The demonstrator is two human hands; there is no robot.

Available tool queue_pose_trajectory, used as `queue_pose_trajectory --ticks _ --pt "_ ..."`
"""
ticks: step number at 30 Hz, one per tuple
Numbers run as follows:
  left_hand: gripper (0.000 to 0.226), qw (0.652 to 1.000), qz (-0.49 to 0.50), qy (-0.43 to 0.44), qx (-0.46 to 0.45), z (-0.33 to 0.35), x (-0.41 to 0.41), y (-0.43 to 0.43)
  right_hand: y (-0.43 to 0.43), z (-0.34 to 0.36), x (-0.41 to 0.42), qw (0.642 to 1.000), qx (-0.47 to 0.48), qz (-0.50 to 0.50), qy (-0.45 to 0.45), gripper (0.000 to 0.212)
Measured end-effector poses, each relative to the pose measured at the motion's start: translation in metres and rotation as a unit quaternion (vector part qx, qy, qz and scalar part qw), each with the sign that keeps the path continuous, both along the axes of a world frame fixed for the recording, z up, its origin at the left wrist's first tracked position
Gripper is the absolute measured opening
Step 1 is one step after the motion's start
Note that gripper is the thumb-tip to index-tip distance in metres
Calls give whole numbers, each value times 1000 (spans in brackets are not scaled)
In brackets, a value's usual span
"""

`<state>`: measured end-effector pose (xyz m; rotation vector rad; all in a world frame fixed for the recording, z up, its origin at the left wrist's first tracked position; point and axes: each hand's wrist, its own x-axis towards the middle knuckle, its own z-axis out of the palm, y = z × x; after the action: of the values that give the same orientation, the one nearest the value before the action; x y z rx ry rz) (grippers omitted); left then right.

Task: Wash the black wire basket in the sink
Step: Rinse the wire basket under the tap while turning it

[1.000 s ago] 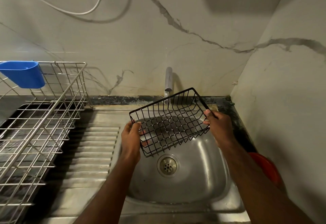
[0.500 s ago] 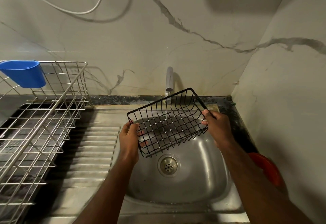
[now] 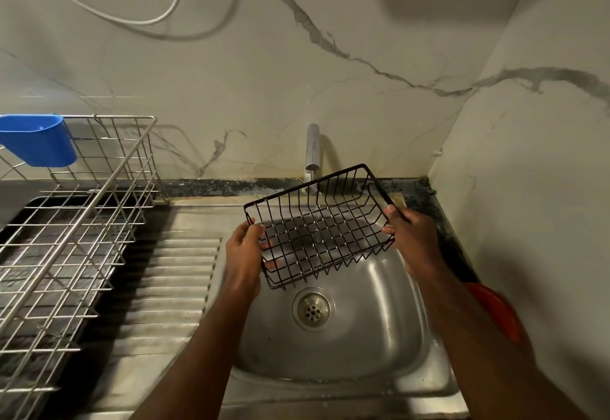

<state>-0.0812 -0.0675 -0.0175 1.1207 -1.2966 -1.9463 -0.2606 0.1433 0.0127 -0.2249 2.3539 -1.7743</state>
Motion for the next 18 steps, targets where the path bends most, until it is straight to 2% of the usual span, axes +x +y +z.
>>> queue_pose_trajectory --ticks 10,14,18 --pt "37 1000 -14 -11 -1 12 -2 3 5 -7 -2 1000 6 -7 -7 31" --pt "23 1000 -21 -15 -7 16 -4 5 6 -6 -3 1000 6 -9 -9 32" --pt "22 999 -22 -18 -15 21 -5 5 7 -8 -5 1000 7 -5 -15 32"
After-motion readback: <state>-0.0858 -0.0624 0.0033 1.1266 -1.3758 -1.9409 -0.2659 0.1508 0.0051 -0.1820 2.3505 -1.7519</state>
